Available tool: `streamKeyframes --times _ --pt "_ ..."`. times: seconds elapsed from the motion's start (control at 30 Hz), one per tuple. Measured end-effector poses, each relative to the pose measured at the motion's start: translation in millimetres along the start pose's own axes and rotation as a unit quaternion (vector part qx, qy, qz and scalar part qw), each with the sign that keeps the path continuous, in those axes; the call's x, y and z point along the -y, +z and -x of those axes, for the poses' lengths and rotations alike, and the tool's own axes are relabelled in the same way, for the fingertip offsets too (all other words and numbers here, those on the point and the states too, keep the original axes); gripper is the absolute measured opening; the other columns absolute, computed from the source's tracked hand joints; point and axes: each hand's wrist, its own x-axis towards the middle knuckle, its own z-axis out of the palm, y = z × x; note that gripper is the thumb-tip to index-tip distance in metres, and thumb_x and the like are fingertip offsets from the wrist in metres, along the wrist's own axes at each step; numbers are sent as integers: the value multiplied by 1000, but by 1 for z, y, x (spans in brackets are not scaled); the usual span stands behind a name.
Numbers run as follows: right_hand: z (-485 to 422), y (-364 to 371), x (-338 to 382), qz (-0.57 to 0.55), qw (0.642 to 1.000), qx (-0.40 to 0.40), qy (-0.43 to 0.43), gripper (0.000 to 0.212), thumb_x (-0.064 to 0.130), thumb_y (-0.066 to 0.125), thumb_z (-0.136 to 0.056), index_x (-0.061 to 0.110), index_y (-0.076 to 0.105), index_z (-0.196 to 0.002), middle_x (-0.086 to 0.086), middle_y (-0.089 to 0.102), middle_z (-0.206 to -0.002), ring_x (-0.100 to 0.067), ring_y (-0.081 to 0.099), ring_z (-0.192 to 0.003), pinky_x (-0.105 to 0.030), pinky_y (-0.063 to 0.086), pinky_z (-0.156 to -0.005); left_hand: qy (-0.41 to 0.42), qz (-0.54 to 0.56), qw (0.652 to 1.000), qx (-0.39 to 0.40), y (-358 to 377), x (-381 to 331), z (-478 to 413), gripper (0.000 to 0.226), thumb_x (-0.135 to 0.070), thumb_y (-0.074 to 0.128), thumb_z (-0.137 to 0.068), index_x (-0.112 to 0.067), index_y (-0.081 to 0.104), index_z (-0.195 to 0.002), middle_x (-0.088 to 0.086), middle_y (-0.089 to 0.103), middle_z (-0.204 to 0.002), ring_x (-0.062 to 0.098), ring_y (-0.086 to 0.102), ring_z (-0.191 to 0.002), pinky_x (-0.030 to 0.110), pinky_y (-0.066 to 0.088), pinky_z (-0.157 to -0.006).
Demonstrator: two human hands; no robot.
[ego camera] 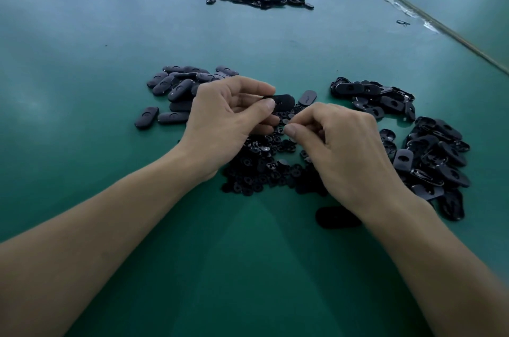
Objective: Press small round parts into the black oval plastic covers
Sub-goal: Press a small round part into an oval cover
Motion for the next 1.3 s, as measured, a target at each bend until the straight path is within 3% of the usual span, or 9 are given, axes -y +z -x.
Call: streamKeyframes --times 0.13,0.3,0.47,0.57,0.7,0.93,1.1,1.3 --pt "0 -1 2 -10 999 -43 -23 11 28 66 -96 21 71 -89 14 60 -70 -5 55 -64 -19 40 -59 5 -31 999 13 0 0 1 13 2 69 -90 -10 71 -92 1 74 -71 17 74 -67 22 57 -62" --pt "1 -1 4 -26 996 -84 -35 9 19 72 -91 19 77 -98 5 68 -80 -5 59 -69 -9 41 -65 26 -69 996 45 2 0 5 17 3 70 -88 -13 72 -90 4 76 -74 18 75 -67 22 58 -62" --pt "0 -1 5 -33 993 -107 -29 16 14 68 -92 20 77 -103 9 68 -85 1 59 -71 -3 40 -70 37 -74 995 48 3 -1 7 20 5 70 -88 -15 72 -88 2 76 -73 17 74 -65 23 58 -62" --pt "-1 -2 6 -64 992 -104 -9 19 10 70 -89 22 74 -103 16 68 -82 0 63 -79 -5 46 -71 42 -82 994 51 3 -2 7 20 4 71 -87 -16 72 -88 3 76 -74 17 74 -66 24 59 -63" --pt "-1 -1 6 -101 990 -93 11 13 11 75 -85 22 74 -92 17 70 -80 0 67 -74 -19 55 -71 48 -84 994 55 3 -2 7 18 4 72 -87 -14 73 -90 6 77 -79 17 74 -67 24 59 -64" --pt "-2 1 7 -109 988 -110 20 12 14 79 -83 25 77 -86 16 69 -76 -2 64 -69 -9 45 -64 58 -81 993 67 3 -3 7 21 6 74 -84 -15 72 -88 6 77 -79 18 74 -68 27 60 -66" --pt "-1 2 9 -125 986 -105 37 9 16 77 -85 25 76 -86 14 72 -77 -5 67 -68 -25 56 -68 56 -70 994 66 3 -3 7 21 6 73 -84 -15 71 -87 6 76 -76 14 72 -64 23 57 -62" --pt "0 1 10 -112 988 -101 40 11 13 74 -88 24 76 -89 16 71 -80 -4 68 -72 -24 56 -71 63 -71 994 62 4 -2 8 20 5 73 -85 -15 71 -89 4 76 -75 14 72 -64 25 58 -62"
